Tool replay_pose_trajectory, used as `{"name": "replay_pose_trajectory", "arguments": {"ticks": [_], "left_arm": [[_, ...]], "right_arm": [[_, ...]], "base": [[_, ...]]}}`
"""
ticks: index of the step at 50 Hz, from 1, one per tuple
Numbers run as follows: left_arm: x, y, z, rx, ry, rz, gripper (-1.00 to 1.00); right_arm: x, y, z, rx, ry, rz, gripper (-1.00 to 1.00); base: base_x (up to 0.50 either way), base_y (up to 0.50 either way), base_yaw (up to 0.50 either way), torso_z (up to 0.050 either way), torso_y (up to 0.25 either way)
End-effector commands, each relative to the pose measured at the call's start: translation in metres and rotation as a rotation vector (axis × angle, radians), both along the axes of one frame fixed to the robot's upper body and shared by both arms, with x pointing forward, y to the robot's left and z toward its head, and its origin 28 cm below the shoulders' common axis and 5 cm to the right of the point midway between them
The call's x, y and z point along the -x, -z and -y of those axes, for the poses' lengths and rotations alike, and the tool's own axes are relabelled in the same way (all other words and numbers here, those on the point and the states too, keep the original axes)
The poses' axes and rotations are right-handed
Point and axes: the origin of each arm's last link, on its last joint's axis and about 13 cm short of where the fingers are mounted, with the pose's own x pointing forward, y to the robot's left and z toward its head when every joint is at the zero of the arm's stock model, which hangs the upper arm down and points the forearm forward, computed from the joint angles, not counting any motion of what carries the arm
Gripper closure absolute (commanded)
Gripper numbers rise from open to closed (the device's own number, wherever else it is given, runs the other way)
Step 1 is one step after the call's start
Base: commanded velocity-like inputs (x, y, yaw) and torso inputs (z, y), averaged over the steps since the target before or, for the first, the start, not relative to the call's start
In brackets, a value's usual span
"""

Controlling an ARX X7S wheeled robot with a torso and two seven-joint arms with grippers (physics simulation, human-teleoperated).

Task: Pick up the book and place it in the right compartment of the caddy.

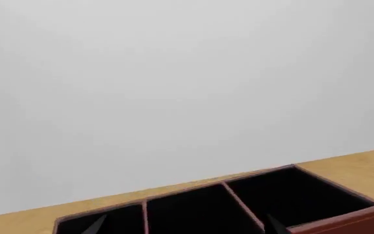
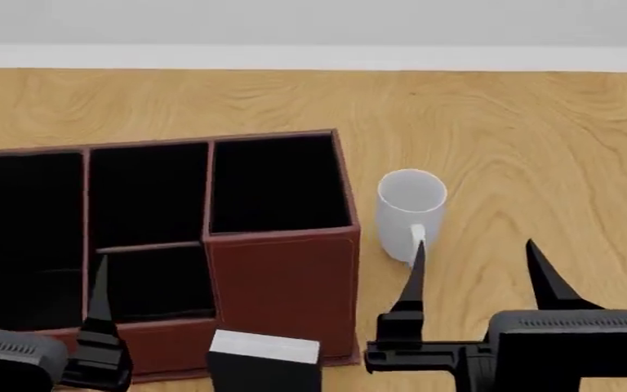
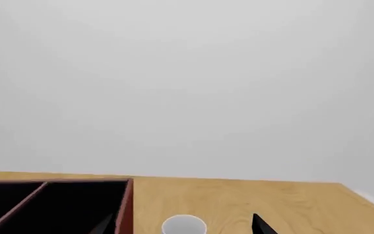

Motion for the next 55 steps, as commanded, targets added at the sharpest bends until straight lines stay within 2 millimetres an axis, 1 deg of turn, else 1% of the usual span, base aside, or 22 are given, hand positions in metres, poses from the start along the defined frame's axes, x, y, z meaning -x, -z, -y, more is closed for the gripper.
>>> {"name": "replay_pose_trajectory", "arguments": {"ticks": [1,4,10,19,24,25,27,29,30,31,36,41,43,55], "left_arm": [[0.004,-0.003,-0.001,0.003,-0.025,0.017,-1.0],[0.01,-0.002,-0.004,-0.009,-0.027,0.016,-1.0],[0.01,-0.003,-0.006,-0.03,-0.051,0.027,-1.0],[0.011,-0.005,-0.005,-0.029,-0.059,0.027,-1.0],[0.01,-0.004,-0.006,-0.033,-0.056,0.029,-1.0],[0.011,-0.005,-0.006,-0.034,-0.057,0.031,-1.0],[0.011,-0.005,-0.006,-0.039,-0.061,0.032,-1.0],[0.011,-0.006,-0.006,-0.041,-0.061,0.034,-1.0],[0.011,-0.006,-0.006,-0.043,-0.062,0.036,-1.0],[0.012,-0.007,-0.006,-0.044,-0.063,0.038,-1.0],[0.012,-0.007,-0.007,-0.05,-0.066,0.039,-1.0],[0.01,-0.005,-0.007,-0.052,-0.065,0.041,-1.0],[0.011,-0.006,-0.006,-0.056,-0.063,0.045,-1.0],[0.01,-0.005,-0.008,-0.064,-0.07,0.049,-1.0]], "right_arm": [[0.004,-0.001,0.001,0.004,0.0,-0.007,-1.0],[0.008,-0.001,0.0,-0.001,-0.011,-0.01,-1.0],[0.012,-0.006,-0.002,0.002,-0.018,-0.003,-1.0],[0.012,-0.005,-0.002,-0.012,-0.024,0.0,-1.0],[0.008,-0.001,-0.004,-0.012,-0.008,-0.038,-1.0],[0.008,-0.001,-0.005,0.005,-0.033,-0.025,-1.0],[0.004,0.001,-0.007,-0.019,-0.037,-0.053,-1.0],[0.002,0.005,-0.009,0.094,0.043,-0.087,-1.0],[0.001,0.006,-0.009,0.076,0.08,-0.085,-1.0],[0.001,0.006,-0.01,0.077,0.045,-0.08,-1.0],[0.002,0.005,-0.014,0.101,0.038,-0.063,-1.0],[0.005,0.001,-0.016,0.075,0.01,-0.044,-1.0],[0.006,-0.001,-0.017,0.077,0.01,-0.039,-1.0],[0.005,-0.001,-0.021,0.096,-0.002,-0.031,-1.0]], "base": [[0.4,-0.32,0.0,0.0,0.0],[0.4,-0.33,0.0,0.0,0.0],[0.4,-0.33,0.0,0.0,0.0],[0.41,-0.3,0.0,0.0,0.0],[0.46,-0.23,0.0,0.0,0.003],[0.0,0.0,0.0,0.0,0.0],[-0.03,0.01,0.0,0.0,0.0],[0.0,0.0,0.0,0.0,0.0],[0.0,0.0,0.41,0.0,0.0],[0.0,0.0,0.5,0.0,0.0],[0.0,0.0,0.5,0.0,0.0],[0.0,0.0,0.5,0.0,0.0],[0.0,0.0,0.5,0.0,0.0],[0.0,0.0,0.5,0.0,0.0]]}}
